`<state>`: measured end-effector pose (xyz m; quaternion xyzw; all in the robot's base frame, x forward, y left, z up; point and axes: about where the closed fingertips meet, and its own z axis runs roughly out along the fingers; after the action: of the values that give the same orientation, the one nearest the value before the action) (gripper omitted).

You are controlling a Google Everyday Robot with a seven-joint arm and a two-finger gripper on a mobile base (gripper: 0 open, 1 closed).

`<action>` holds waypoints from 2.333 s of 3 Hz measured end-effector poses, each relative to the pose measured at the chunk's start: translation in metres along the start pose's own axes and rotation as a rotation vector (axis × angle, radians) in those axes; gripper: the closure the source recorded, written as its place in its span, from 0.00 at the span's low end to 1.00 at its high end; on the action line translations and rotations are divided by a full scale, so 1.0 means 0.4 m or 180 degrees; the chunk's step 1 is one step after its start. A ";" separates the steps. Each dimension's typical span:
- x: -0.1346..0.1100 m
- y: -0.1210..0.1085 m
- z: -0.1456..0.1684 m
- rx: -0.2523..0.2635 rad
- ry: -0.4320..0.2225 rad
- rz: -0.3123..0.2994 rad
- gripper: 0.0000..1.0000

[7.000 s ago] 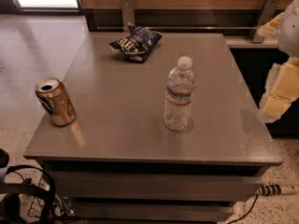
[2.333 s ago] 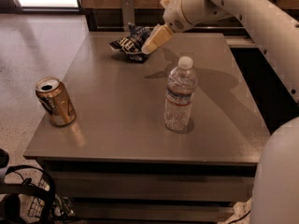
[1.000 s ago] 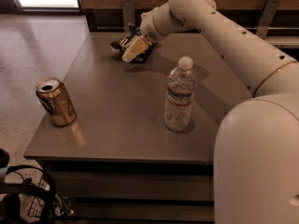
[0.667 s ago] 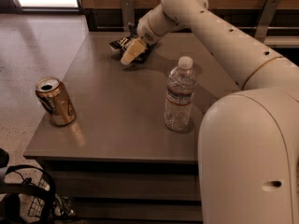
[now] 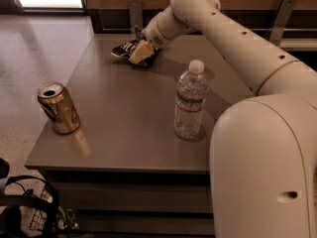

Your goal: Move blue chip bag near orange can

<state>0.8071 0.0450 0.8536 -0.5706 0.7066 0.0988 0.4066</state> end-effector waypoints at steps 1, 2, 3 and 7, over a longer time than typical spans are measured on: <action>0.000 0.005 0.009 -0.0018 0.0002 -0.0001 0.65; 0.000 0.010 0.017 -0.0035 0.0004 -0.0001 0.88; 0.001 0.014 0.024 -0.0049 0.0007 -0.0002 1.00; -0.060 -0.073 -0.222 0.0381 0.0018 -0.0343 1.00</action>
Offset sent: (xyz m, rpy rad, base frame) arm -0.0001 0.0029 -0.0032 -0.0006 0.0044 0.0040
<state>0.7925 -0.0008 0.9374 -0.5827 0.6807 0.0327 0.4427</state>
